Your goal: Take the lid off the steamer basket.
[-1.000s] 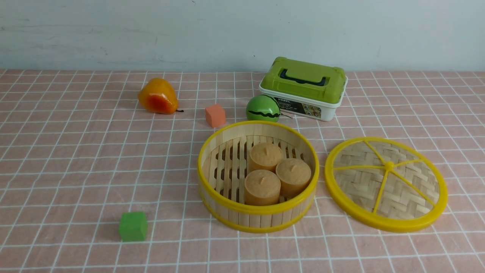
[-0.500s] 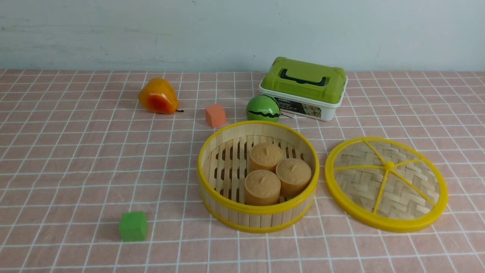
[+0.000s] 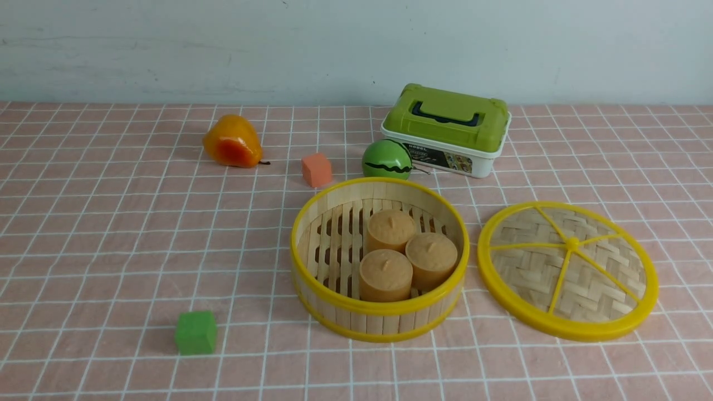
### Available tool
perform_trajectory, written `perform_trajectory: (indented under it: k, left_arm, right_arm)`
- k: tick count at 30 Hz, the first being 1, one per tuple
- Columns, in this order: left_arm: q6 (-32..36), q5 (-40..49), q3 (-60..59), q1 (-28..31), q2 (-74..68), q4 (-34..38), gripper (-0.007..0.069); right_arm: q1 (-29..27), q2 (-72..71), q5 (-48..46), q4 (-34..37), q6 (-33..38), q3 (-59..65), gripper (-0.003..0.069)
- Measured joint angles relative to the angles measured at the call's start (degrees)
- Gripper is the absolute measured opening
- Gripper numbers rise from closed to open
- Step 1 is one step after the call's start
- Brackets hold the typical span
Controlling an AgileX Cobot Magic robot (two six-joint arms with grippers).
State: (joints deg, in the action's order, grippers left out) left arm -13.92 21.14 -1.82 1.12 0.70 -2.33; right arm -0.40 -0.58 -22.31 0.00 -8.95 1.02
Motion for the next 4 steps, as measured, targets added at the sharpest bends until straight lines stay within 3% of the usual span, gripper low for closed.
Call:
perform_trajectory:
  k: [4]
  left_arm:
    - [0.0, 0.0, 0.0, 0.0, 0.0, 0.0, 0.0239]
  right_arm:
    - [0.1, 0.0, 0.0, 0.0, 0.0, 0.0, 0.0034]
